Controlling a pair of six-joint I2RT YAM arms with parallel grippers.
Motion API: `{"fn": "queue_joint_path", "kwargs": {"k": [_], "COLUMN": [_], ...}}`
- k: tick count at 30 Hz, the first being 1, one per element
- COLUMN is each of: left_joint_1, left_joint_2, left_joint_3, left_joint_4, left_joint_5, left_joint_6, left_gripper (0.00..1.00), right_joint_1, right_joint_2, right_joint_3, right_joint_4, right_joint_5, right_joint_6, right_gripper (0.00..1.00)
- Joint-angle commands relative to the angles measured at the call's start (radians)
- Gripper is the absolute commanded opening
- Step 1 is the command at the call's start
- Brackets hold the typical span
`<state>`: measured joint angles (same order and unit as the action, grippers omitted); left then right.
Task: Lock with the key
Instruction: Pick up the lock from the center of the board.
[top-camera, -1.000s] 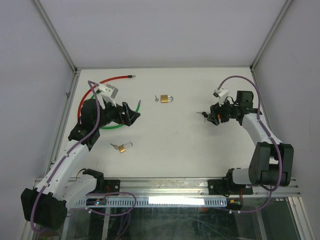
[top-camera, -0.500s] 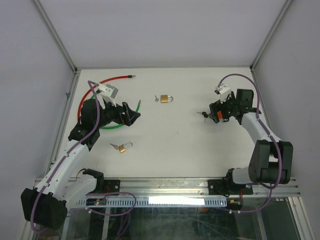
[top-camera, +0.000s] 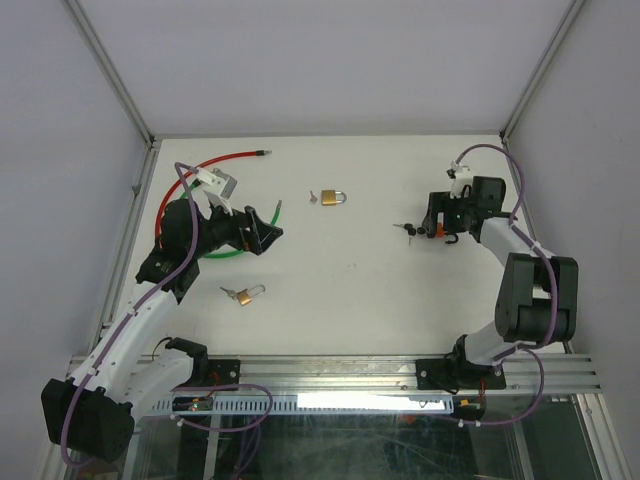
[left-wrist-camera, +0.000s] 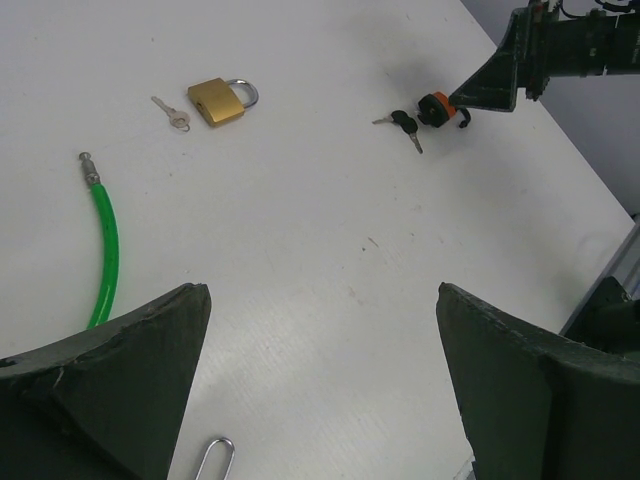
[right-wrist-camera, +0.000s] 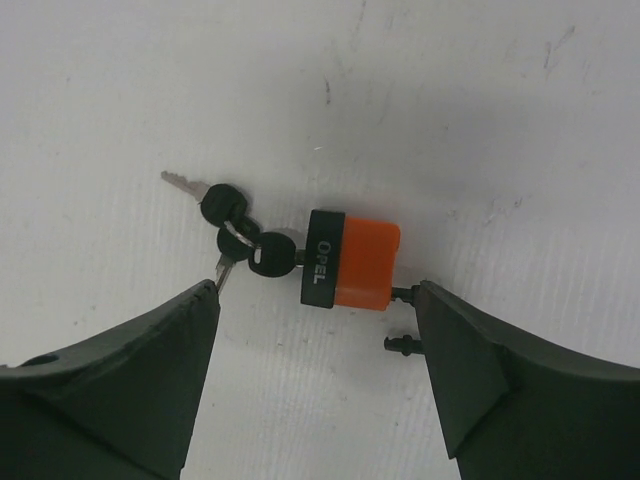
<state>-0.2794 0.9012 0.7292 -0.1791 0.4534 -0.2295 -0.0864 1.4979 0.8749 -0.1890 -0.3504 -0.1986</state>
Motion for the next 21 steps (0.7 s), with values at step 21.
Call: {"fn": "queue_joint_path", "kwargs": {"k": [21], "left_joint_1": [0.014], "left_joint_2": [-0.019], "left_joint_3": [-0.006], "left_joint_4": [0.055], "left_joint_5": [0.035], "left_joint_6": [-0.019], "left_gripper": [0.99], "right_joint_1": [0.063], "right_joint_2": [0.182], "right_joint_3": [0.093], "right_joint_4": [0.106], "right_joint_5": [0.232], "right_joint_6": [0.203], "right_gripper": [0.55]}}
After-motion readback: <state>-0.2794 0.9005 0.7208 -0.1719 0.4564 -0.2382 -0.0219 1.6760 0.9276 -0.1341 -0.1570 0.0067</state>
